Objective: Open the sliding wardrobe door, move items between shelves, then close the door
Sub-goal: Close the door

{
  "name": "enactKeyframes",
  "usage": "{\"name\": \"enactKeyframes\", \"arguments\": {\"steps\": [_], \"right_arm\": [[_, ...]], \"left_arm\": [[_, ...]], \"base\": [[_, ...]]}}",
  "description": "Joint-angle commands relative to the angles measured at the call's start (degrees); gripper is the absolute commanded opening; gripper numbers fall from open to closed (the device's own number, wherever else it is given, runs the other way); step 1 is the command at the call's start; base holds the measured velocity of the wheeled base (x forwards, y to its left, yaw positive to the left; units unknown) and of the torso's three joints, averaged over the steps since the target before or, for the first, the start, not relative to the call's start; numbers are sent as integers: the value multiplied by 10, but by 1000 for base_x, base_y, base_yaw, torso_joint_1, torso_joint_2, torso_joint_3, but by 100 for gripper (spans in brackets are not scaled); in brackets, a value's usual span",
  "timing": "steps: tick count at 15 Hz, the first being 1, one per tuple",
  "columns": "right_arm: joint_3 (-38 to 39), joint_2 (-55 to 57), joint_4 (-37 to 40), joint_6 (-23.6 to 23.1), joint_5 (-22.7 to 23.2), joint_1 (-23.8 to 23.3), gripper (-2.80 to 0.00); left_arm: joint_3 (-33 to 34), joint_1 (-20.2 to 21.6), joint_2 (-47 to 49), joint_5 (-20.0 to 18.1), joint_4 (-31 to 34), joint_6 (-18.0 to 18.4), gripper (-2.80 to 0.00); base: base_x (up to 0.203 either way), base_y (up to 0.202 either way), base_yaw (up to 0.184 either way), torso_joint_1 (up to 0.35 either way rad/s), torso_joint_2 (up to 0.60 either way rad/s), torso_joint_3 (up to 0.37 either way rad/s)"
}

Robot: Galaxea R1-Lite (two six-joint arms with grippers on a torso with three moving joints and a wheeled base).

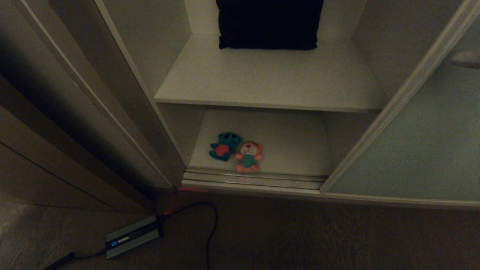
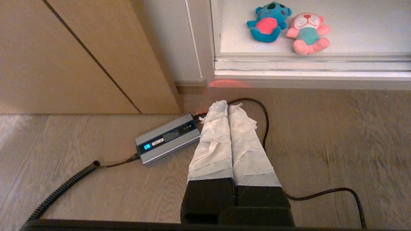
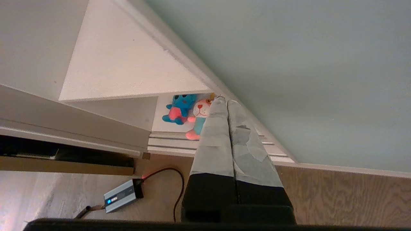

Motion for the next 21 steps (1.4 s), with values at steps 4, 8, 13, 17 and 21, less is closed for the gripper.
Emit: {"name": "enactKeyframes", "arguments": {"steps": [4, 8, 13, 17, 21], "right_arm": [[-7, 27, -3, 1, 0, -1, -280], [-18, 48, -4, 2, -2, 8, -280], [-18, 61, -31, 2, -8, 28, -280], [-10, 66, -31, 1, -28, 82, -280], [-8, 73, -32, -4, -87, 182, -280]], "left_arm": [[0, 0, 1, 0, 0, 0, -280], [0, 0, 1, 0, 0, 0, -280], [0, 0, 1, 0, 0, 0, -280], [0, 0, 1, 0, 0, 0, -280], [0, 0, 1, 0, 0, 0, -280]], "base": [[0, 0, 0, 0, 0, 0], [0, 0, 0, 0, 0, 0], [0, 0, 0, 0, 0, 0], [0, 0, 0, 0, 0, 0], [0, 0, 0, 0, 0, 0]]}}
